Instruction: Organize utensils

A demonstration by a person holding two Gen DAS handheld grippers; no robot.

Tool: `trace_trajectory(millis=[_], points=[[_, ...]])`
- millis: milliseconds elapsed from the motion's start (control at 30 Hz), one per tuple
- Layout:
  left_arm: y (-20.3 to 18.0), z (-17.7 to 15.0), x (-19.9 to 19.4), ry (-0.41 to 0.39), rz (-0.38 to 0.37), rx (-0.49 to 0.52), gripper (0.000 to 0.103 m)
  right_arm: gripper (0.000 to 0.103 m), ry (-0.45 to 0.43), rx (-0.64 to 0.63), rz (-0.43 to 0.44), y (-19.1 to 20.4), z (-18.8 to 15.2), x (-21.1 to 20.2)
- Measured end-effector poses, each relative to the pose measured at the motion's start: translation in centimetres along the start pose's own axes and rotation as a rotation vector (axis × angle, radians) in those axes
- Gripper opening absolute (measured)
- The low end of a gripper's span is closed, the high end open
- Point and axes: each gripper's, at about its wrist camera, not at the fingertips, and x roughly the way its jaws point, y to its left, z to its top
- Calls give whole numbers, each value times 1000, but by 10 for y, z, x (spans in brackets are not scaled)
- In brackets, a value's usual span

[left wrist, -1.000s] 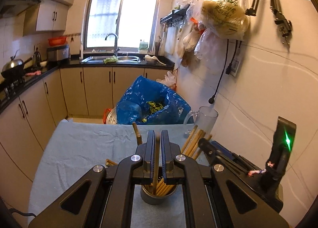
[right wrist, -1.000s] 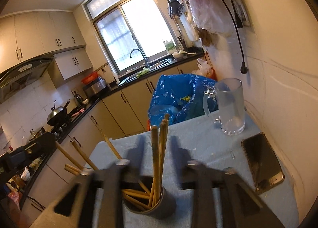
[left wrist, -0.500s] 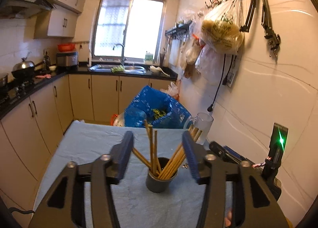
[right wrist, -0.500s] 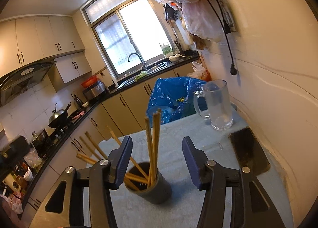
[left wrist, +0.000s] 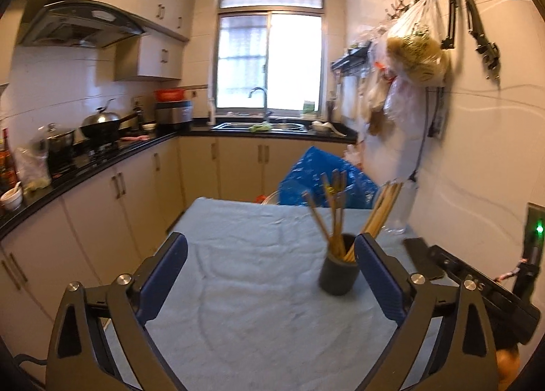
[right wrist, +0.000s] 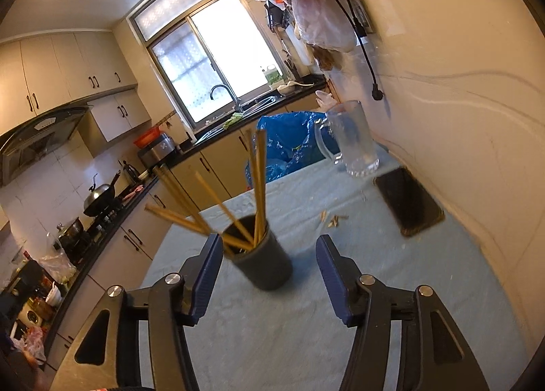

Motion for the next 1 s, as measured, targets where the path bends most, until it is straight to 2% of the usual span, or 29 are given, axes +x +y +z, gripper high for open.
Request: trace_trajectory(millis=[200, 367, 667, 1000], points=[[19, -19, -10, 8, 40, -69, 102, 64, 8, -76, -34, 19, -34, -7], [32, -38, -14, 27, 85, -121, 102, 66, 23, -94, -58, 17, -57, -12], [30, -60, -8, 87, 166, -83, 103, 66, 65, -72, -81, 9, -75, -14], [28, -74, 1, 157, 145, -86, 103, 69, 87, -104, -78, 19, -85, -12]])
